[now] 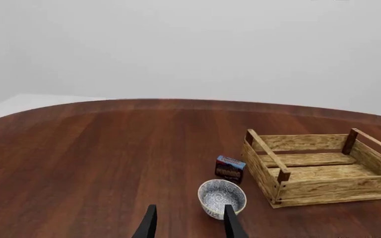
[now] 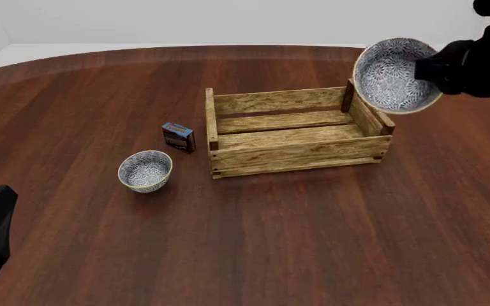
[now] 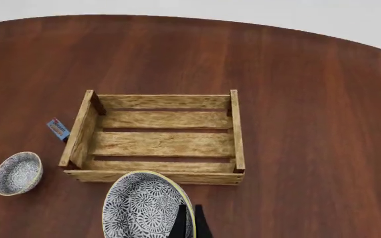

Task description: Stack the right bowl on the left bowl and place them in the tray.

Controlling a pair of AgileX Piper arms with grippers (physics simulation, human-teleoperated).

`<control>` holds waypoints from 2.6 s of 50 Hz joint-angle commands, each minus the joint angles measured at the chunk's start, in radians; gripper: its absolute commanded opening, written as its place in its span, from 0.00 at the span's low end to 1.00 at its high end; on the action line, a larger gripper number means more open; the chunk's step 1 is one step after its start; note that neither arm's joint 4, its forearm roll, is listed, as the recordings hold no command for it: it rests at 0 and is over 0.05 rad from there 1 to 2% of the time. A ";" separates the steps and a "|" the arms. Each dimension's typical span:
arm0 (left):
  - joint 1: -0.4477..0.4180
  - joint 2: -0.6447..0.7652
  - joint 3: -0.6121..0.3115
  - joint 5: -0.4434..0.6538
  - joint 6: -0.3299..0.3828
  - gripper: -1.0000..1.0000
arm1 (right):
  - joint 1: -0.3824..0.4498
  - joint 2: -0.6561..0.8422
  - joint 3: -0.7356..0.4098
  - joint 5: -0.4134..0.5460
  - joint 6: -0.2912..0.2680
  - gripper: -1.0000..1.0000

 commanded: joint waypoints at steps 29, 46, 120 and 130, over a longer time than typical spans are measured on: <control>-0.045 0.261 -0.102 -0.159 0.040 1.00 | 0.140 0.009 0.029 -0.349 0.066 0.00; -0.056 0.320 -0.113 -0.196 0.067 1.00 | 0.247 -0.012 0.124 -0.437 0.088 0.00; -0.628 1.137 -0.806 -0.290 0.158 1.00 | 0.237 0.071 0.105 -0.470 0.005 0.00; -0.682 1.255 -0.882 -0.283 0.113 1.00 | 0.242 0.073 0.108 -0.469 0.002 0.00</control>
